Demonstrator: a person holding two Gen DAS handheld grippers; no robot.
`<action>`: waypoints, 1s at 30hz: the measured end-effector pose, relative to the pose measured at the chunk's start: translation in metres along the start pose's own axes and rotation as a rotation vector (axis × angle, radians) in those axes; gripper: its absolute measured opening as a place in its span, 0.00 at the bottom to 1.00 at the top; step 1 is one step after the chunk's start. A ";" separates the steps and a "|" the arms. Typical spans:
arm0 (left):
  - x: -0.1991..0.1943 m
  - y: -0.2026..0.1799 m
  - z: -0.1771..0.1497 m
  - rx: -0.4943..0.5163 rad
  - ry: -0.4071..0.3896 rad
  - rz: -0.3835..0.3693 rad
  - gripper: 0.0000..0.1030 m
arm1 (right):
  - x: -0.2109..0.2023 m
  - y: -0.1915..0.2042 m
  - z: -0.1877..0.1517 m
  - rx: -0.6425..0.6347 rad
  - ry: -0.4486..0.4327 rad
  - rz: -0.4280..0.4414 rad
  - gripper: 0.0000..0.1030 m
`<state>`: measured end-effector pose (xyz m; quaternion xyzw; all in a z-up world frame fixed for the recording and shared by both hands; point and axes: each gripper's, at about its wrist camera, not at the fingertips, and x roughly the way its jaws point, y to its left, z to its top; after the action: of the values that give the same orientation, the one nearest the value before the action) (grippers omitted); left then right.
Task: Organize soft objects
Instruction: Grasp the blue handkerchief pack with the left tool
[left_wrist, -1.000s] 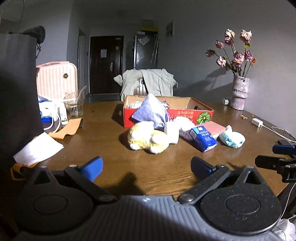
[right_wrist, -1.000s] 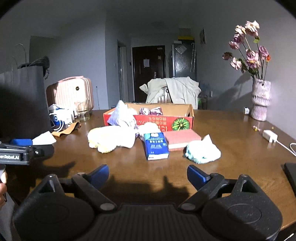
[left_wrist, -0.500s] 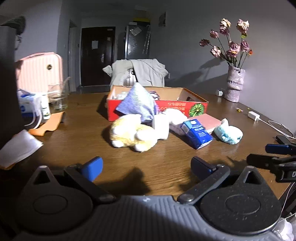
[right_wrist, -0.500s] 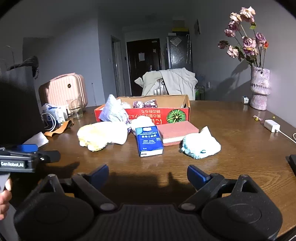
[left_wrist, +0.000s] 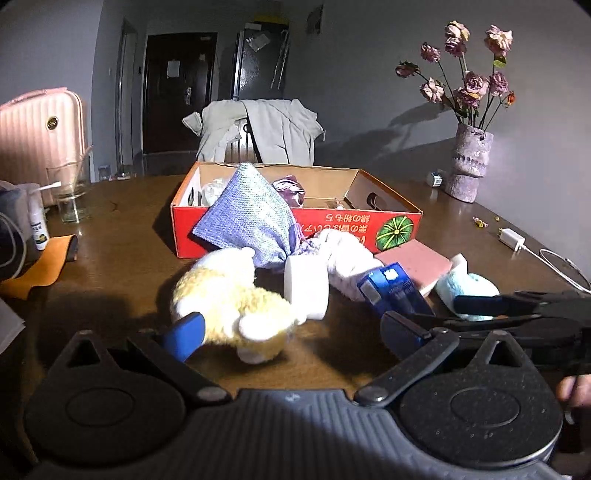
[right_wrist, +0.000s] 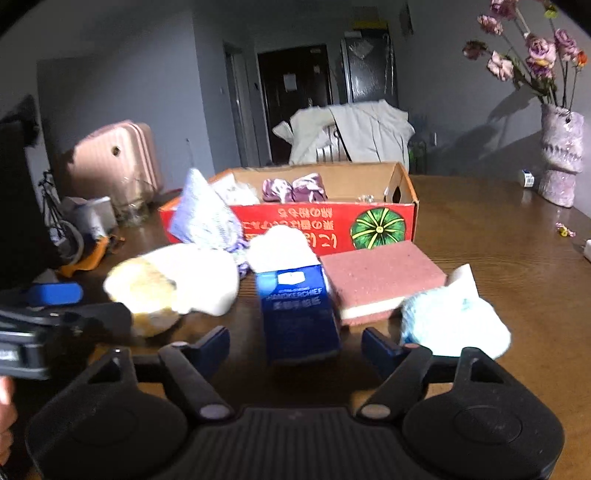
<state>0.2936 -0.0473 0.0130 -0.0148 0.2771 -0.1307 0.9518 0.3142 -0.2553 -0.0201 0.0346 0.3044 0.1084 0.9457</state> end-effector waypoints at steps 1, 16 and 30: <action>0.003 0.001 0.001 -0.003 0.002 -0.002 1.00 | 0.005 0.000 0.001 0.002 0.002 0.002 0.73; 0.007 0.003 -0.005 -0.018 0.024 -0.031 1.00 | -0.030 0.021 -0.030 -0.321 0.112 0.197 0.52; 0.024 -0.033 -0.024 -0.011 0.146 -0.210 0.66 | -0.051 -0.046 -0.036 0.192 0.033 0.164 0.45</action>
<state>0.2922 -0.0840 -0.0164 -0.0396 0.3432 -0.2289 0.9101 0.2611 -0.3119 -0.0261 0.1478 0.3250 0.1565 0.9209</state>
